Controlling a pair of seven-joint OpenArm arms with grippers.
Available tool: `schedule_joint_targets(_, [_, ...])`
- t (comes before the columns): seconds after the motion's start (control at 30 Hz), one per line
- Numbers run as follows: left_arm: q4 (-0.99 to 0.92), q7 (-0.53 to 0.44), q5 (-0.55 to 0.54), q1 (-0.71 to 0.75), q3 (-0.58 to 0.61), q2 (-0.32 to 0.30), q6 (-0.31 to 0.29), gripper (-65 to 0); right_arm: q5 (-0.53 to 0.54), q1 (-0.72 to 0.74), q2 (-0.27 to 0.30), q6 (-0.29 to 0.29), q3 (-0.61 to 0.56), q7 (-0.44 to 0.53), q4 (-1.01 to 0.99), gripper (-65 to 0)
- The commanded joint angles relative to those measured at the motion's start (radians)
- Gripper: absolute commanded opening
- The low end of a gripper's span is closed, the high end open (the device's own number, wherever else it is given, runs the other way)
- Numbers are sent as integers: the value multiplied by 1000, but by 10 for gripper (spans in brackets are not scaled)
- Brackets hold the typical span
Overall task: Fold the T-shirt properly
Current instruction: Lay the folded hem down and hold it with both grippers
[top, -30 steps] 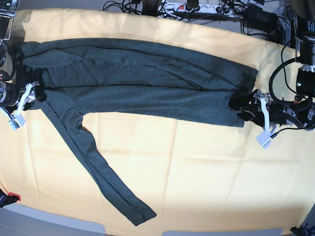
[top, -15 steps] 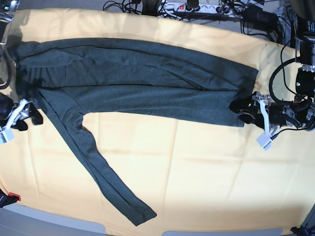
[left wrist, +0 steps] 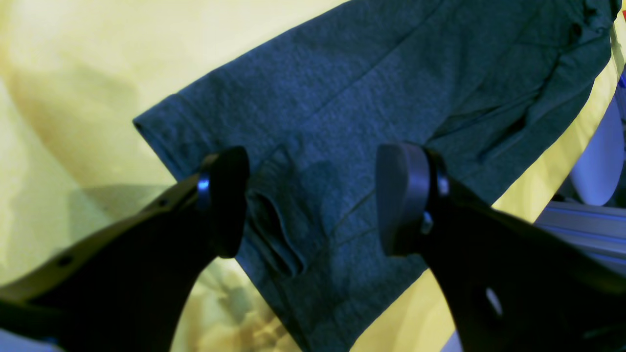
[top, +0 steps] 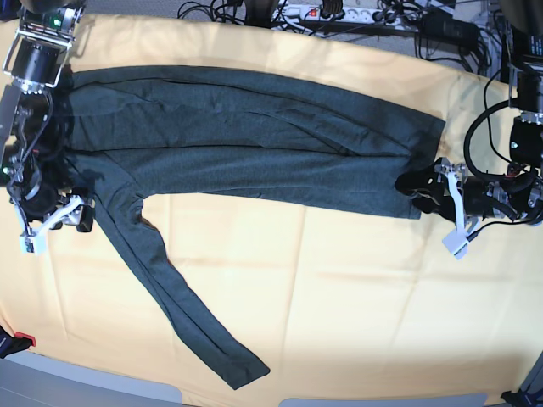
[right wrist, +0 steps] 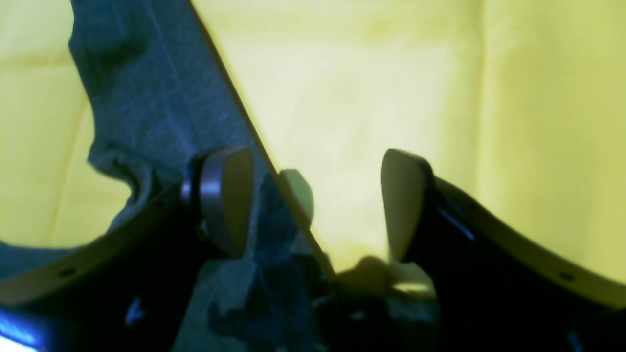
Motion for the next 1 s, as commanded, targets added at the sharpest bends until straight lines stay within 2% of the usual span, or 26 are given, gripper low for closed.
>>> schedule_joint_targets(0.0, [13, -13, -24, -21, -10, -19, 1, -232, 6, 39, 10, -11, 6, 11, -10, -230])
schedule_joint_targets(0.1, [13, -12, -24, -19, -10, -19, 1, -232, 28, 98, -2, -8, 6, -12, -119, -230])
schedule_joint_targets(0.23, [13, -14, -24, -12, -10, -19, 1, -232, 157, 183, -4, 105, 6, -60, -306, -230])
schedule_joint_targets(0.3, [13, -23, -24, -4, -10, -19, 1, -232, 215, 220, -4, 179, 6, -85, -386, -230])
schedule_joint_targets(0.4, [13, -24, -24, 14, -10, -19, 1, -232, 310, 259, -6, 274, 6, -162, -455, -230])
schedule_joint_targets(0.47, [13, -27, -24, 27, -10, -19, 1, -232, 362, 268, -13, 314, 5, -222, -459, -230])
schedule_joint_targets(0.53, [13, -35, -24, 35, -10, -16, 1, -232, 403, 274, -23, 314, 5, -273, -459, -230])
schedule_joint_targets(0.6, [13, -46, -24, 36, -10, -14, 0, -232, 422, 276, -26, 314, -8, -275, -459, -233])
schedule_joint_targets(0.67, [13, -46, -24, 36, -10, -14, 0, -232, 415, 276, -25, 314, -17, -249, -459, -291])
schedule_joint_targets(0.73, [13, -46, -24, 36, -10, -14, 0, -232, 393, 275, -24, 314, -17, -213, -459, -429])
schedule_joint_targets(0.8, [13, -46, -24, 36, -10, -14, 0, -232, 354, 276, -23, 314, -17, -162, -459, -602])
schedule_joint_targets(0.83, [13, -46, -24, 36, -10, -14, 0, -232, 335, 276, -23, 314, -17, -134, -459, -650])
schedule_joint_targets(0.97, [13, -50, -24, 36, -10, -14, 0, -232, 312, 283, -23, 314, -17, -96, -458, -650])
